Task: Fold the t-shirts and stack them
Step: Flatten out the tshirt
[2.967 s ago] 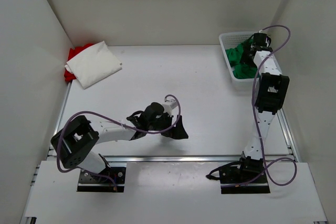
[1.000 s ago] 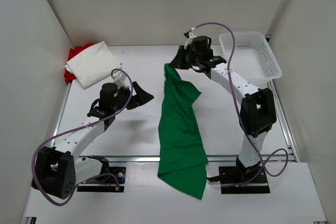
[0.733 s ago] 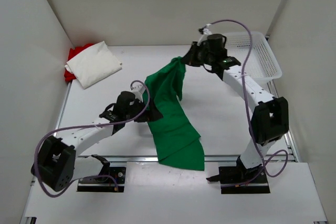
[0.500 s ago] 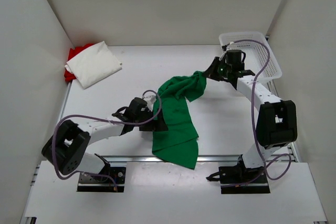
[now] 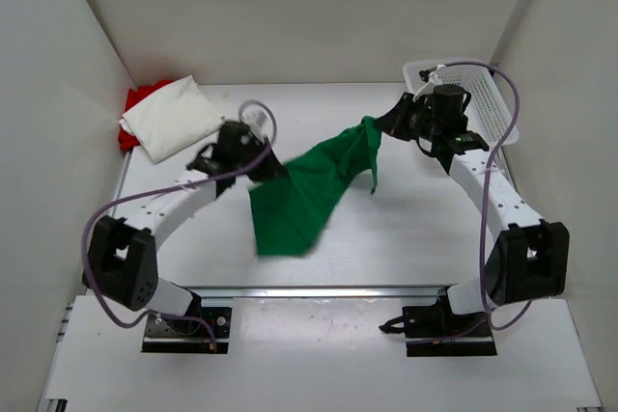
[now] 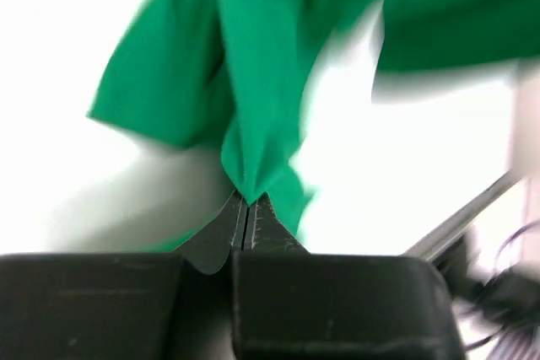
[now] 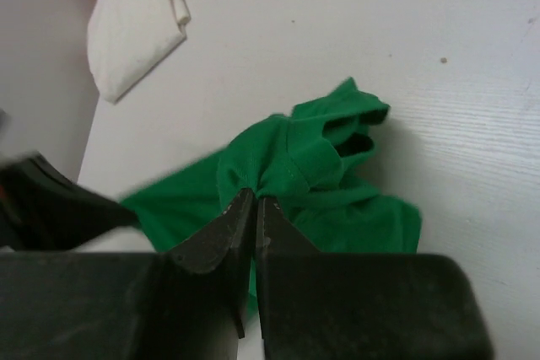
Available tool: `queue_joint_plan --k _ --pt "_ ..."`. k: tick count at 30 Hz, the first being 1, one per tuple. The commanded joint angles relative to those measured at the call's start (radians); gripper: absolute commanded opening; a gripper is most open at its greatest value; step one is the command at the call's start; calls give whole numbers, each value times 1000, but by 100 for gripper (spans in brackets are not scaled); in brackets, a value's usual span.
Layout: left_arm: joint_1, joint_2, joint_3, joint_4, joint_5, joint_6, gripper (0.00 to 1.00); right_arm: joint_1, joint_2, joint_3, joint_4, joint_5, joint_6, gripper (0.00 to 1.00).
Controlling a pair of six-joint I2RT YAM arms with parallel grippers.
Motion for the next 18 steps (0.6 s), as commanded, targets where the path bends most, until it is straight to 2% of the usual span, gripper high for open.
queue_joint_plan --k 1,3,5,7,10,13,15,18 --pt "142 -143 215 -113 44 63 0 -22 -130 60 5 -42 -2 0" --pt "187 -153 327 -176 58 112 0 -30 -218 51 -35 -53 -14 0" --pt "225 -186 360 -233 51 145 0 -24 -285 34 -88 -77 -45 0" --pt "227 -258 372 -253 -20 166 0 -18 -359 14 -136 -105 -66 0" --pt "170 -372 321 -260 -170 237 0 4 -532 -59 -206 -82 -76 0" --pt "114 -380 376 -378 -381 307 0 -42 -612 -159 -230 -97 -62 0" --pt "86 -378 380 -435 -425 320 0 -85 -615 -240 -178 -125 -35 0" --pt "129 -346 322 -457 -351 312 0 -140 -537 -389 -46 -154 39 0"
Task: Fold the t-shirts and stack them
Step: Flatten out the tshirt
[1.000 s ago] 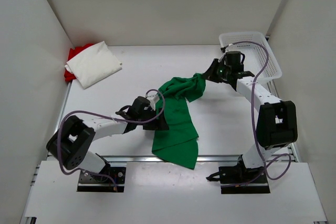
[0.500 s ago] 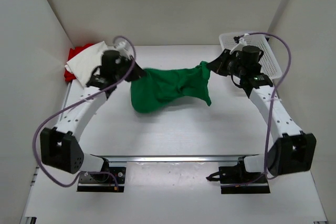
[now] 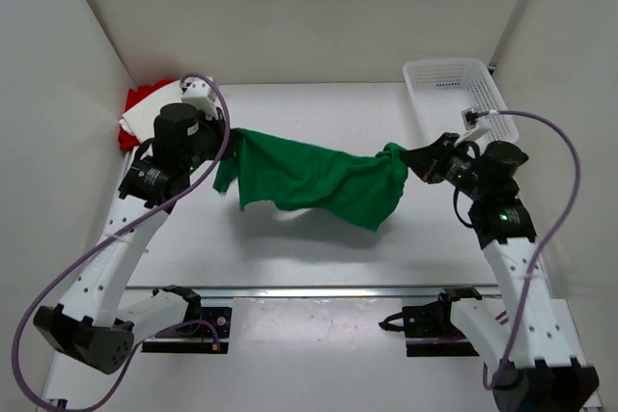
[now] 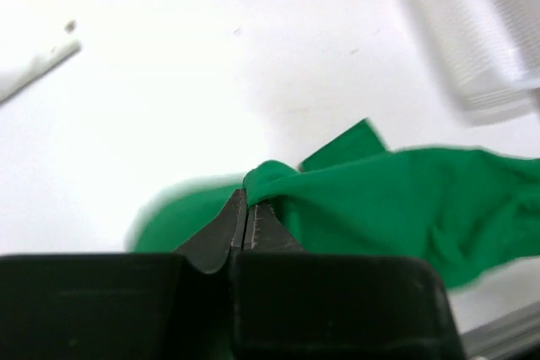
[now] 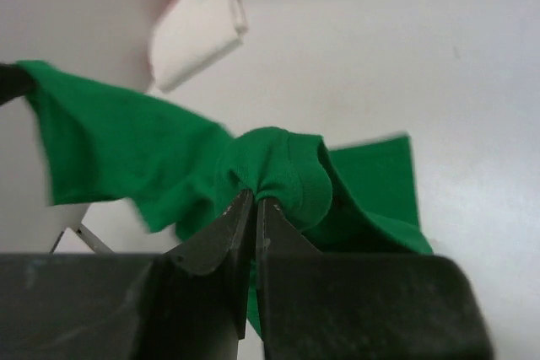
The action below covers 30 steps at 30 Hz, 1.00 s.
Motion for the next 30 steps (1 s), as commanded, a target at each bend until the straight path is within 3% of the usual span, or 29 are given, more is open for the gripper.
queue_joint_plan --k 1,7,12,17,19,22,23,24,25,26,27,28,30 --pt "24 73 -69 -106 -48 41 0 -38 154 -174 91 -20 73 0" --pt "22 304 -160 1 -16 55 1 -42 436 -233 294 66 105 0" --pt "43 541 -21 0 16 34 0 -29 664 -101 349 79 116 0" --pt "102 616 145 -26 130 -5 0 23 644 25 310 63 84 0" --pt "83 587 217 -32 99 18 14 51 598 77 232 156 49 0" --pt "68 607 216 -40 76 23 69 -7 596 51 222 168 82 7" --pt "92 611 201 -32 111 6 89 -34 610 46 221 155 98 17" --pt "96 604 146 -4 154 -6 99 -39 616 39 205 155 99 24" --pt "121 566 69 16 198 -41 99 -56 613 37 193 152 96 37" --pt "152 541 22 64 206 -55 98 -56 603 30 187 151 84 41" --pt "175 465 -88 123 219 -81 93 -53 571 -2 194 166 81 43" --pt "185 378 -208 157 222 -123 81 -40 507 -56 197 213 81 45" --pt "189 253 -358 263 205 -159 72 -24 410 -166 249 266 104 40"
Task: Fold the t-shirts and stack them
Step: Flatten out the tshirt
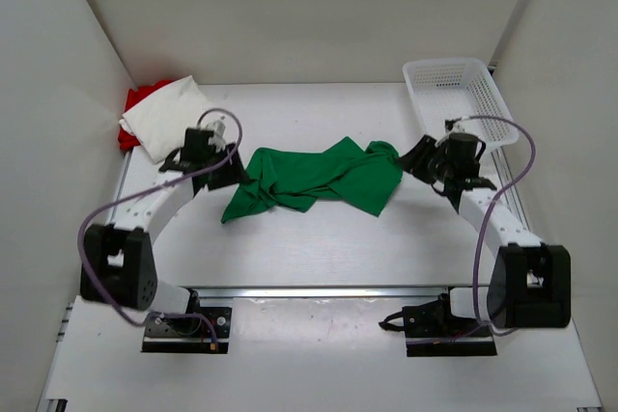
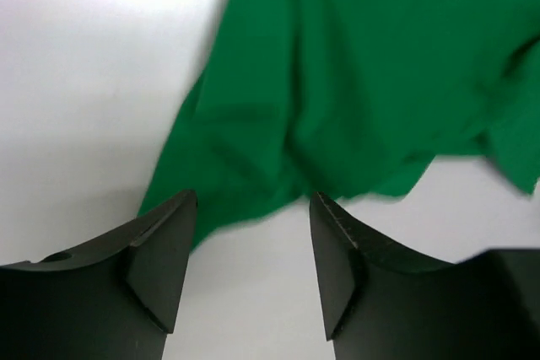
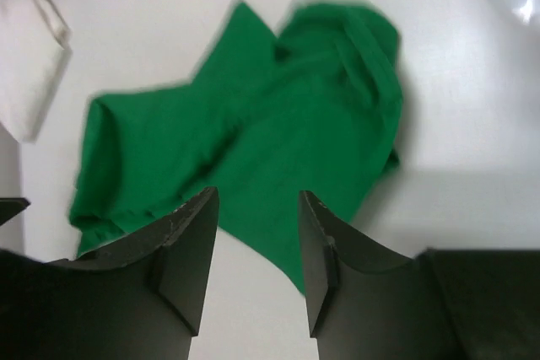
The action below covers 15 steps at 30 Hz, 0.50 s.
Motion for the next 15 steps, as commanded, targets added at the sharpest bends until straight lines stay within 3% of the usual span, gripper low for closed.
queue_joint_plan --k 1,2,4,9,15 --pt "23 -243 -256 130 44 -115 64 39 -188 -189 47 83 16 37" --pt "13 -303 -338 181 52 -127 62 56 -232 -261 86 80 31 29" --pt "-11 -363 -439 259 69 -190 66 88 -250 -349 137 76 51 25" --pt "-51 -411 -575 403 71 -323 68 117 -211 -457 186 89 47 36" --pt "-138 -401 -628 558 14 -454 68 162 -114 -492 246 138 48 37"
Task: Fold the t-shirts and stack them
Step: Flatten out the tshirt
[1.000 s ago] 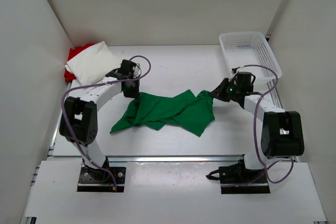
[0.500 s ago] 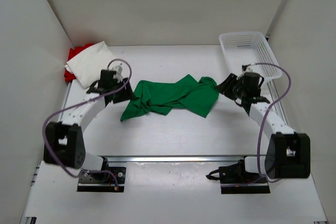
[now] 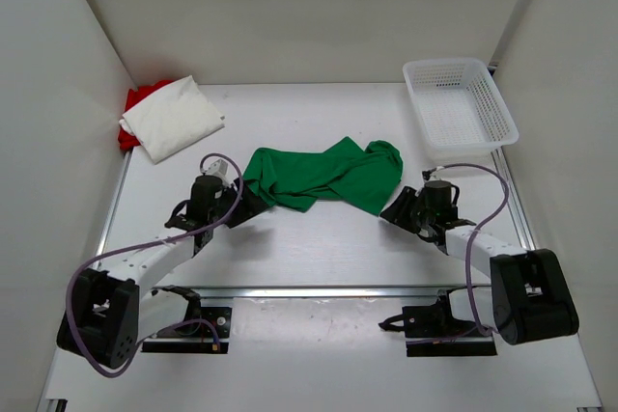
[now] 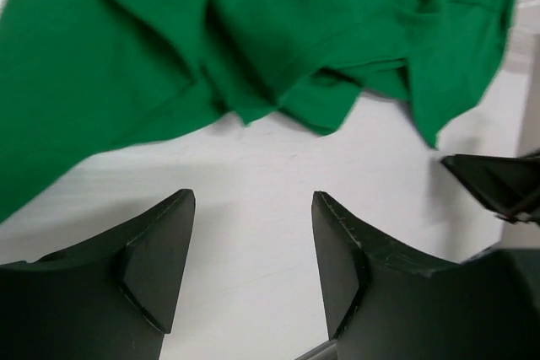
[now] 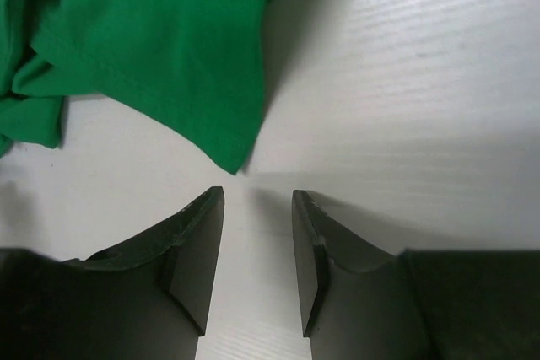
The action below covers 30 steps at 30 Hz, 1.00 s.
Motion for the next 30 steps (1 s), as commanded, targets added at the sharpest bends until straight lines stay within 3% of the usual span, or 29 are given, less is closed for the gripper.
queue_joint_plan --k 1,11,15,18,23,27,30 --pt "-55 -11 6 166 -44 -103 68 38 47 6 98 71 -3 37" --pt "-90 133 35 252 -160 -176 65 216 151 164 -115 401 -86 40" --pt "-105 191 64 275 -190 -166 62 239 191 201 -163 433 -101 41" --pt "-144 256 124 232 -194 -117 51 241 225 216 -179 436 -109 33" --pt "-164 306 170 198 -286 -71 43 243 219 205 -169 438 -107 18" --pt "-154 352 190 188 -288 -56 26 241 219 213 -161 421 -113 7" --pt "-157 365 198 184 -302 -47 25 238 207 202 -146 404 -106 0"
